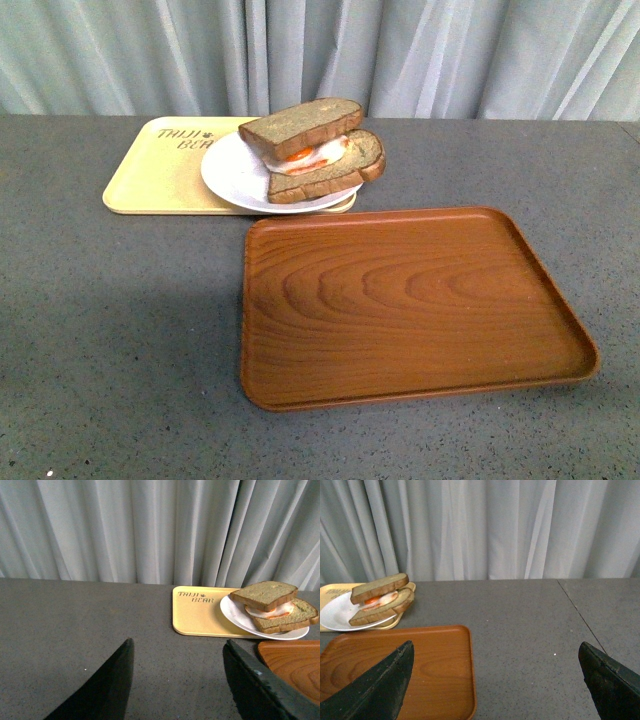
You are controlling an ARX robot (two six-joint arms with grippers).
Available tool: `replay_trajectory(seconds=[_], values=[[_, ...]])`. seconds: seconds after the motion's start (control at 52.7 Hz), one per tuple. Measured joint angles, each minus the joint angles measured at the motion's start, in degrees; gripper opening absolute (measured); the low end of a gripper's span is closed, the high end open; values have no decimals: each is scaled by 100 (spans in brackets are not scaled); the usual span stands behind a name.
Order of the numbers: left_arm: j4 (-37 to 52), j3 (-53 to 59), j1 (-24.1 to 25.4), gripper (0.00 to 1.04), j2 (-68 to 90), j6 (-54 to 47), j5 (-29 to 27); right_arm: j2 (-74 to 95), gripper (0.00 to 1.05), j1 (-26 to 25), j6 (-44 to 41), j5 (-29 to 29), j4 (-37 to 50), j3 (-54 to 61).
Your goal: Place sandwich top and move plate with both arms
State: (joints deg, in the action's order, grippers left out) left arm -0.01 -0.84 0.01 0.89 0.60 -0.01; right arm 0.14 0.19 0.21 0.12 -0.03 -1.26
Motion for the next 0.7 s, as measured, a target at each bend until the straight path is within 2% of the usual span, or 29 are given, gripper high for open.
replay_trajectory(seconds=[0.133, 0.171, 0.702], values=[[0, 0, 0, 91, 0, 0, 0, 0, 96, 0, 0, 0, 0, 0], [0, 0, 0, 97, 2, -2, 0, 0, 96, 0, 0, 0, 0, 0], [0, 0, 0, 96, 0, -15, 0, 0, 96, 0, 0, 0, 0, 0]])
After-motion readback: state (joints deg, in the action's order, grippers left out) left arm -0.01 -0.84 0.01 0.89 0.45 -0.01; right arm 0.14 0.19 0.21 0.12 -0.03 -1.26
